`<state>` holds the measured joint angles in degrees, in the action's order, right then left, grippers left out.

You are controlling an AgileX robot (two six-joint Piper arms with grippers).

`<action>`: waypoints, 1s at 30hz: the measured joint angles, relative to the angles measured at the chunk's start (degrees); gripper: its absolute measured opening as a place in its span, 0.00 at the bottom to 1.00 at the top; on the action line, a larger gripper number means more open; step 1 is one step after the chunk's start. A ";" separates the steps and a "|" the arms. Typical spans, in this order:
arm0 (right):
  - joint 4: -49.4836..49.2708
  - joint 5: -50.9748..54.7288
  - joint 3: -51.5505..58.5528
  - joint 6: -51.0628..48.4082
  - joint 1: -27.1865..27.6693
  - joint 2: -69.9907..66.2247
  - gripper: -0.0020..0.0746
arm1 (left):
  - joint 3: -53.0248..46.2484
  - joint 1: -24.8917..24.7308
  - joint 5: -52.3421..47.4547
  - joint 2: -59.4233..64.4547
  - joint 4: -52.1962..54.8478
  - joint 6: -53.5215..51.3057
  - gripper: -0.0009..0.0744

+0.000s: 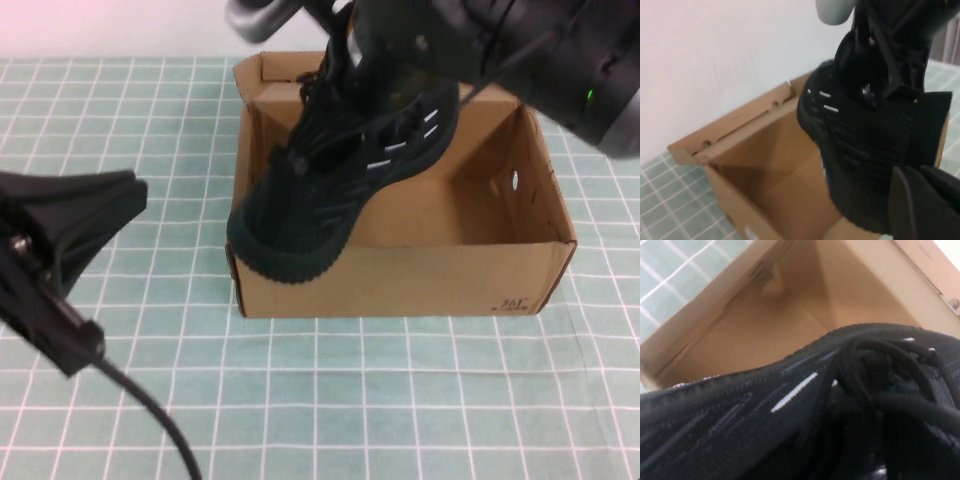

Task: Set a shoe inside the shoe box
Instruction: Hand over the shoe

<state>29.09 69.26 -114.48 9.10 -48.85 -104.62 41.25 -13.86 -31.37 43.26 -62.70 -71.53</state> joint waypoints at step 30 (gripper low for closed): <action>-2.37 -4.60 -0.05 0.56 2.28 -0.08 0.05 | 7.48 -21.70 22.45 18.12 -11.86 -16.67 0.89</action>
<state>26.72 64.67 -114.53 9.66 -46.57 -104.71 48.72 -35.56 -8.91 61.38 -74.57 -88.20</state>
